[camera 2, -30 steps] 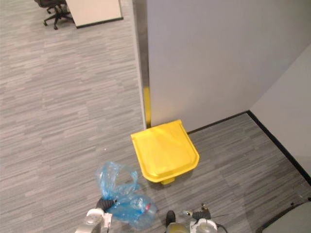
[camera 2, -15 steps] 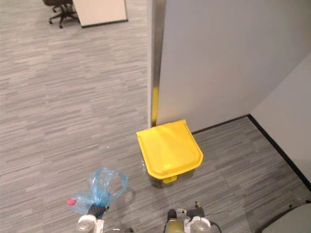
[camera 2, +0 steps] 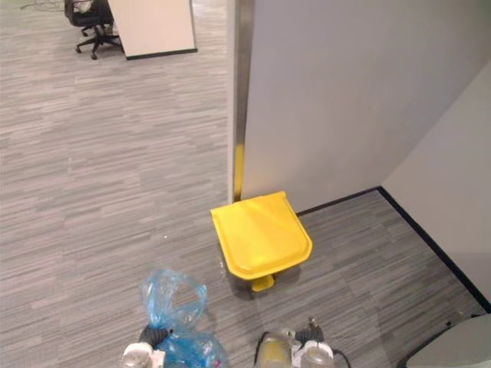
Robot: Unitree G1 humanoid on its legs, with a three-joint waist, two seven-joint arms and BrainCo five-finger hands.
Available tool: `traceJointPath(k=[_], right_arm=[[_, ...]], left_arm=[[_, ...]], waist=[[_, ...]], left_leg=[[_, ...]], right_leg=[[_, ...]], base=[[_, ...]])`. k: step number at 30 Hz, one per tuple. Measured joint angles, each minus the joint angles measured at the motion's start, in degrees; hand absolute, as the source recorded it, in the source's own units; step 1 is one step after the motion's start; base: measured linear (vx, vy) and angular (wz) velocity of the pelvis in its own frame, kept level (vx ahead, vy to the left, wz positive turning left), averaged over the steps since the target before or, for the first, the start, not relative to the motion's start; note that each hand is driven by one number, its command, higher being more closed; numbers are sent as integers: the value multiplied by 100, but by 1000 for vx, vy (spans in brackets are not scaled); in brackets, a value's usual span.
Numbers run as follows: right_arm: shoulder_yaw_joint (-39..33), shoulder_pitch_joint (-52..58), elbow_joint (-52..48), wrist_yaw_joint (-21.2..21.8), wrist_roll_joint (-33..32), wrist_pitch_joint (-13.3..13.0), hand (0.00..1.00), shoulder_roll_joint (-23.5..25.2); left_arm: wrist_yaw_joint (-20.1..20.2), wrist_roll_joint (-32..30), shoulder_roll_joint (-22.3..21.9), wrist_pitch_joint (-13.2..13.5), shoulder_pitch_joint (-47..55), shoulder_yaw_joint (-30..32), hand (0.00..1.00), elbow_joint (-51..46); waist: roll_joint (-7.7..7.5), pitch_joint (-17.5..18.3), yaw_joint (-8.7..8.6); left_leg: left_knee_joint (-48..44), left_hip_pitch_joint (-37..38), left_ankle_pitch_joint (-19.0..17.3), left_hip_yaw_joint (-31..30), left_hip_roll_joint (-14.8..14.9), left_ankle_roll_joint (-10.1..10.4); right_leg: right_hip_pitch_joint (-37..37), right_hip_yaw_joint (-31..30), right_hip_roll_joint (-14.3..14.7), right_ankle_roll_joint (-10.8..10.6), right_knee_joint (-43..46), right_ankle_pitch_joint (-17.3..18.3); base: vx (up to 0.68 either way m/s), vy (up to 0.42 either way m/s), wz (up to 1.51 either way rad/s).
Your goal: Gather rubbish on tea table into small bin, then transfer packed bag to large trash can.
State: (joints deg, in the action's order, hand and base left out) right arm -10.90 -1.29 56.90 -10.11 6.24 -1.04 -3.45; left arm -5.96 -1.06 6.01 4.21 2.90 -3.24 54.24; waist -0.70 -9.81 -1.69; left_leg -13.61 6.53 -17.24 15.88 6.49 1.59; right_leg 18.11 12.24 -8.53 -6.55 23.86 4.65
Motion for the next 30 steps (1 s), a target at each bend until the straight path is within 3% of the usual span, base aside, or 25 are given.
traceJointPath(k=[1, 3, 4, 5, 6, 8, 10, 11, 12, 15, 18, 21, 24, 29, 30], right_arm=[[-5, -7, -7, 1, 0, 2, 0, 17], [-29, 10, -202, -4, 1, 35, 0, 117], [-32, 23, -231, -5, 2, 42, 0, 131], [-36, 106, -249, -5, 16, 59, 0, 169], [-149, 36, -297, -4, 44, 86, 0, 146], [-256, 1, -452, 0, 53, 99, 0, 114], [-247, 26, -604, 7, 56, 105, 0, 109], [-247, 65, -684, 9, 55, 99, 0, 109], [-246, 72, -715, 21, 56, 99, 0, 112], [-238, 60, -756, 46, 54, 99, 0, 100], [-92, -14, -687, 48, 55, 98, 0, 70], [344, -244, -579, 86, 57, 99, 0, -18], [989, -840, -618, 116, 57, 95, 0, -139], [1388, -1985, -1200, -5, 39, -89, 0, -413], [1393, -2302, -1197, -17, -1, -93, 0, -491]], left_arm=[[-2, 0, 6, 0, -17, 2, 100, 0], [-5, -6, -27, 1, -183, 10, 100, 0], [-6, -12, -36, 1, -220, 33, 100, 0], [-4, -33, -45, 2, -272, 135, 100, 2], [-21, -59, -223, 2, -425, 248, 100, 37], [-7, -117, -361, 17, -589, 232, 100, 18], [0, -124, -364, 16, -669, 243, 100, -70], [0, -155, -348, 16, -669, 277, 100, -109], [-2, -167, -332, 21, -685, 308, 100, -166], [-3, -169, -340, 36, -785, 399, 100, -188], [-2, -163, -348, 38, -780, 395, 100, -176], [1, -164, -337, 43, -811, 392, 100, -182], [0, -157, -281, 44, -965, 365, 100, -184], [-58, -94, 16, 59, -1028, 132, 100, -586], [-85, -63, 86, 71, -1074, 102, 100, -755]], waist=[[-9, -7, 1], [-103, -134, 45], [-149, -169, 64], [-295, -180, 79], [-123, -301, 138], [43, -403, 127], [56, -460, 142], [72, -457, 142], [87, -442, 169], [124, -402, 182], [225, -257, 177], [270, -225, 178], [237, -217, 219], [159, -232, 273], [142, -252, 363]], left_leg=[[-39, 11, -36, 5, 45, 11], [-457, 19, -300, 56, 232, 269], [-566, 42, -385, 87, 236, 344], [-845, 86, -647, 69, 214, 493], [-983, 181, -804, 83, 452, 610], [-781, 191, -822, 83, 571, 584], [-563, 400, -846, 33, 609, 548], [-509, 526, -873, -54, 659, 536], [-471, 566, -883, -113, 702, 540], [-425, 501, -741, -247, 770, 606], [-213, 334, -393, -416, 791, 521], [95, 218, -4, -605, 800, 686], [155, -225, 294, -890, 787, 957], [-82, -1037, 340, -1037, 784, 1018], [-91, -1187, 340, -1040, 793, 1018]], right_leg=[[48, 0, 53, -7, -230, -93], [151, 18, 220, -59, -1314, -393], [154, 12, 225, -81, -1393, -378], [83, -34, 146, -134, -1463, -257], [111, 35, 280, -116, -1159, -384], [255, 143, 367, -71, -874, -287], [402, 132, 405, 145, -314, -141], [449, 147, 408, 320, 46, 61], [547, 175, 388, 334, 342, 309], [718, 282, 348, 336, 717, 645], [802, 410, 354, 334, 673, 775], [848, 572, 258, 401, 674, 748], [1030, 318, 200, 441, 556, 723], [1335, 82, 144, 568, 190, 408], [1414, 92, 151, 543, 77, 281]], base=[[210, -85, 0], [315, -196, -1], [373, -309, 6], [347, -276, -1], [347, -276, 9], [258, -180, 19], [219, -173, 19], [183, -133, 19], [180, -127, 21], [153, -101, 20], [157, -81, 25], [141, -63, 42], [74, -29, 51], [-87, 17, 44], [-125, 12, 20]])
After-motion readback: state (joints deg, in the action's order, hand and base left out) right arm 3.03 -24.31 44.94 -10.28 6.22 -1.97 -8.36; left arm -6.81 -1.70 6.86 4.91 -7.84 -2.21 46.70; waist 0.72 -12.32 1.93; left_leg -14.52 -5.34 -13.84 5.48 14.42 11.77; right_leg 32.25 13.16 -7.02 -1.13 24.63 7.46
